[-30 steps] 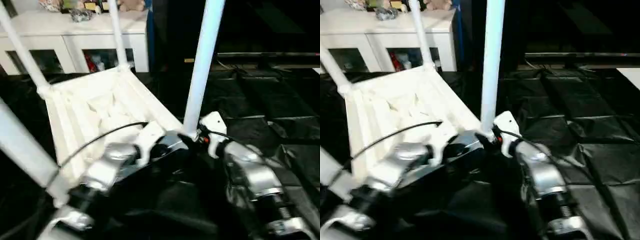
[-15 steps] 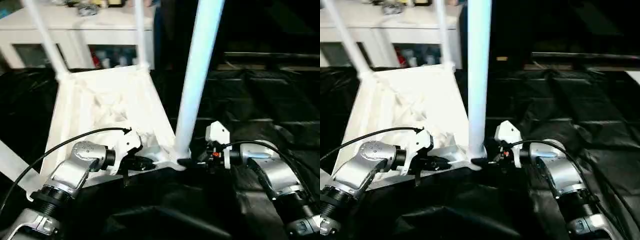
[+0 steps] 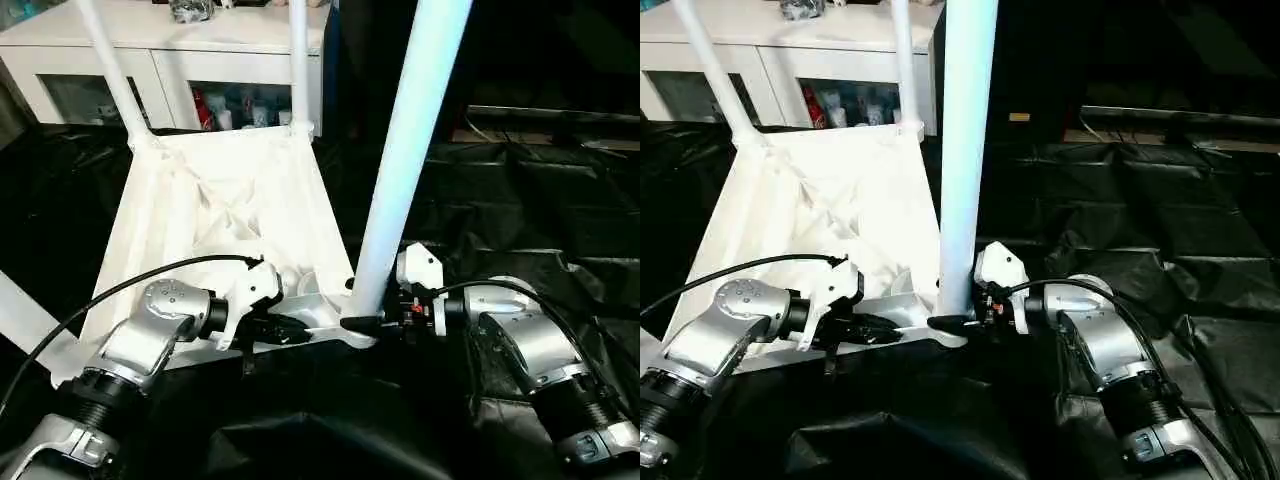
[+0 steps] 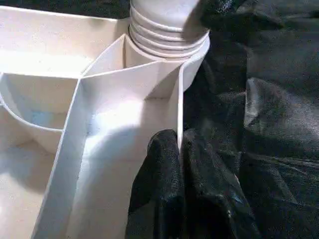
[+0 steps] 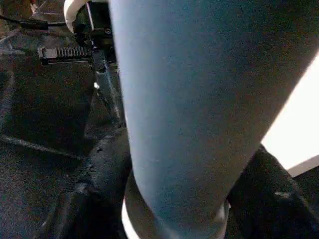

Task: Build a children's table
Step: Rotate leg to tighten

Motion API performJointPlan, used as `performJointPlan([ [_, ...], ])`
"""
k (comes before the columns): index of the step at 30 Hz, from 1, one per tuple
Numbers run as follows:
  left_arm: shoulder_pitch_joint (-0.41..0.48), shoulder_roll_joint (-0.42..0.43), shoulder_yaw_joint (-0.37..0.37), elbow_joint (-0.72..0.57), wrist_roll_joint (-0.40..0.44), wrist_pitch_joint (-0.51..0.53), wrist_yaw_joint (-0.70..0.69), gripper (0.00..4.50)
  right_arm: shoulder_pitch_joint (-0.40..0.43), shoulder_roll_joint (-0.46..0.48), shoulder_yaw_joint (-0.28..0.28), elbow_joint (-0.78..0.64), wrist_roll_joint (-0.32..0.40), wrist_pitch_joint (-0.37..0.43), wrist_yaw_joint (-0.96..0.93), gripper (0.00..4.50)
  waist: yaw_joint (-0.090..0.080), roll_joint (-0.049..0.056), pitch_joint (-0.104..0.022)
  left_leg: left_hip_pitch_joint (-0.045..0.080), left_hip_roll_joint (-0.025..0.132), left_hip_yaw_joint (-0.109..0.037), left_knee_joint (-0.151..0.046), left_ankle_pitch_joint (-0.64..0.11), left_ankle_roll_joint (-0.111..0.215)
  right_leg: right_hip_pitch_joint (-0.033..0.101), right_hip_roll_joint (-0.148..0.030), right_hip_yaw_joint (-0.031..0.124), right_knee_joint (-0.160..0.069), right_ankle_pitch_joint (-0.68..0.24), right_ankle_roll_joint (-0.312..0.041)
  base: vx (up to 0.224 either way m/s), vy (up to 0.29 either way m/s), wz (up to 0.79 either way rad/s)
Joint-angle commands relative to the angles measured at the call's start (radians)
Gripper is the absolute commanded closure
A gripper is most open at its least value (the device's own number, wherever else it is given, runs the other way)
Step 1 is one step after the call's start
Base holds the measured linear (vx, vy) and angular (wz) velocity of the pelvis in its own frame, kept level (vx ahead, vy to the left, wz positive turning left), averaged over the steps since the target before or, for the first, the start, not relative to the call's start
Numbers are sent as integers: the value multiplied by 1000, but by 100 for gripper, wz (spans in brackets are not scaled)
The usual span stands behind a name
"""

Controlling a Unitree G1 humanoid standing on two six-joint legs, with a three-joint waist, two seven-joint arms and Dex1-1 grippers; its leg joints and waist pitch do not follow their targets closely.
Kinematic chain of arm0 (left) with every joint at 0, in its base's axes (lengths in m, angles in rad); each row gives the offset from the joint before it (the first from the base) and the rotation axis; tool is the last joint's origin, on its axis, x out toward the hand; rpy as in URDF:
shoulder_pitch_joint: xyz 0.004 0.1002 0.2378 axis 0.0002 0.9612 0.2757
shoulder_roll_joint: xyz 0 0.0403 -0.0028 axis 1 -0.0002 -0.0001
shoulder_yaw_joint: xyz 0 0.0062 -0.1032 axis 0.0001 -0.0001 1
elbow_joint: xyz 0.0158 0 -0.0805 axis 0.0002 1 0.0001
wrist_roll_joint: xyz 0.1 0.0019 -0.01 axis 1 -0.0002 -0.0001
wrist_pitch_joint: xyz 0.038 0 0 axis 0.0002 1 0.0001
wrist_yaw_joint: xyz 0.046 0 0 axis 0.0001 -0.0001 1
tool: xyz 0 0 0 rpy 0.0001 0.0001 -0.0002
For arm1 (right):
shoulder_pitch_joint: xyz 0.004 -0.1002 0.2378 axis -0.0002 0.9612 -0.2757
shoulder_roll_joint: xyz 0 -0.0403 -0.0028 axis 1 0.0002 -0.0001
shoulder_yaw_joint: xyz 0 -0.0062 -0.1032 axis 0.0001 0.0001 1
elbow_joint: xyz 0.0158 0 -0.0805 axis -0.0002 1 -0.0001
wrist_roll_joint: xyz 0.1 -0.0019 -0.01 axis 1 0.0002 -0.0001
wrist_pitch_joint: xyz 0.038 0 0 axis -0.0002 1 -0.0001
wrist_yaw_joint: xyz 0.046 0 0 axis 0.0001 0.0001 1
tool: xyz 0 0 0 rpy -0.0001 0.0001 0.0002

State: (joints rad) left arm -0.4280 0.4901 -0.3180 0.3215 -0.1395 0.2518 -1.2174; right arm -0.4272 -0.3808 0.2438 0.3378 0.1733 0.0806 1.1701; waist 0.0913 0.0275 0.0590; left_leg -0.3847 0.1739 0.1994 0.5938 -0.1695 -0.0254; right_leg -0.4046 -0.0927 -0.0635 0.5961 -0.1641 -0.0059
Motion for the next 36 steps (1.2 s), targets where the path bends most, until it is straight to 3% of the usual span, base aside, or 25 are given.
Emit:
performJointPlan([
  [1, -3, -2, 21, -10, -4, -19, 21, 450, 32, 4, 31, -17, -4, 6, 17, 213, -5, -12, -59, 28, 59, -28, -84, -329, 6, 28, -59, 47, -76, -375, -182, 0, 0, 0],
  [6, -11, -24, 39, 7, 14, -25, 89, 450, 61, 20, 26, -28, -19, 11, -42, 241, -7, -8, -54, 35, 60, -29, -88, -372, -11, 22, -59, 49, -83, -406, -172, 0, 0, 0],
  [8, -22, -47, 53, 17, 31, -2, 160, 450, 72, 46, 9, -17, -46, 1, -132, 244, -9, 2, -51, 34, 59, -33, -90, -397, -24, 23, -60, 48, -85, -429, -169, 0, 0, 0],
  [9, -30, -67, 67, 21, 37, 16, 212, 450, 77, 67, -4, -8, -63, 0, -198, 244, -12, -1, -49, 34, 59, -32, -91, -411, -28, 21, -58, 48, -88, -446, -164, 0, 0, 0],
  [11, -45, -122, 98, 17, 48, 65, 336, 450, 91, 123, -34, 1, -89, 29, -350, 245, -17, -1, -45, 38, 54, -38, -91, -451, -48, 18, -63, 44, -99, -540, -135, 0, 0, 0],
  [12, -50, -150, 110, 12, 57, 89, 395, 450, 101, 147, -43, -4, -97, 49, -404, 246, -20, 9, -41, 39, 53, -43, -92, -473, -54, 16, -64, 40, -105, -590, -114, 0, 0, 0],
  [13, -50, -157, 112, 9, 58, 95, 406, 450, 103, 153, -45, -6, -98, 54, -416, 246, -27, 1, -40, 42, 51, -46, -92, -500, -58, 14, -61, 34, -113, -634, -92, 0, 0, 0],
  [16, -49, -274, 136, -29, 74, 166, 570, 450, 133, 246, -50, -47, -120, 142, -578, 246, -41, 10, -35, 46, 49, -50, -97, -533, -54, 13, -57, 26, -125, -657, -69, 0, 0, 0],
  [18, -43, -334, 124, -44, 82, 180, 622, 450, 129, 294, -37, -50, -137, 180, -638, 246, -50, 10, -34, 36, 46, -53, -100, -521, -46, 17, -57, 25, -127, -656, -57, 0, 0, 0],
  [20, -37, -377, 94, -48, 88, 171, 628, 450, 123, 326, -5, -51, -154, 176, -650, 246, -58, 17, -28, 44, 41, -52, -96, -546, -40, 6, -57, 22, -140, -696, -39, 0, 0, 0],
  [22, -33, -391, 64, -50, 94, 162, 605, 450, 120, 345, 8, -55, -146, 164, -639, 246, -70, 19, -28, 46, 40, -55, -99, -564, -25, 12, -54, 12, -148, -683, -22, 0, 0, 0],
  [24, -31, -392, 58, -53, 97, 163, 601, 450, 119, 349, 8, -58, -142, 165, -641, 178, -73, 22, -29, 44, 41, -55, -104, -566, -18, 12, -53, 15, -146, -653, -27, 0, 0, 0],
  [26, -25, -366, 42, -65, 87, 159, 538, 450, 111, 330, -1, -73, -108, 163, -591, 172, -71, 10, -28, 43, 44, -53, -109, -540, -10, 14, -57, 21, -146, -626, -39, 0, 0, 0],
  [29, -10, -298, 30, -97, 79, 167, 448, 450, 95, 270, -11, -90, -90, 151, -505, 132, -68, 4, -29, 28, 47, -53, -115, -491, 2, 22, -63, 29, -133, -584, -59, 0, 0, 0],
  [30, -10, -298, 30, -97, 79, 167, 448, 450, 95, 270, -11, -90, -90, 151, -505, 132, -64, 7, -33, 28, 49, -54, -114, -482, 4, 25, -65, 31, -131, -574, -62, 0, 0, 0],
  [31, 0, -245, 28, -106, 80, 153, 385, 450, 83, 226, -15, -92, -72, 151, -429, 132, -63, 8, -32, 26, 51, -51, -116, -458, 3, 24, -62, 35, -127, -518, -82, 0, 0, 0],
  [36, 22, -114, 38, -118, 52, 72, 209, 450, 70, 83, 3, -101, -23, 110, -171, 132, -53, 2, -31, 26, 54, -38, -110, -391, 30, 27, -63, 44, -113, -403, -142, 0, 0, 0],
])
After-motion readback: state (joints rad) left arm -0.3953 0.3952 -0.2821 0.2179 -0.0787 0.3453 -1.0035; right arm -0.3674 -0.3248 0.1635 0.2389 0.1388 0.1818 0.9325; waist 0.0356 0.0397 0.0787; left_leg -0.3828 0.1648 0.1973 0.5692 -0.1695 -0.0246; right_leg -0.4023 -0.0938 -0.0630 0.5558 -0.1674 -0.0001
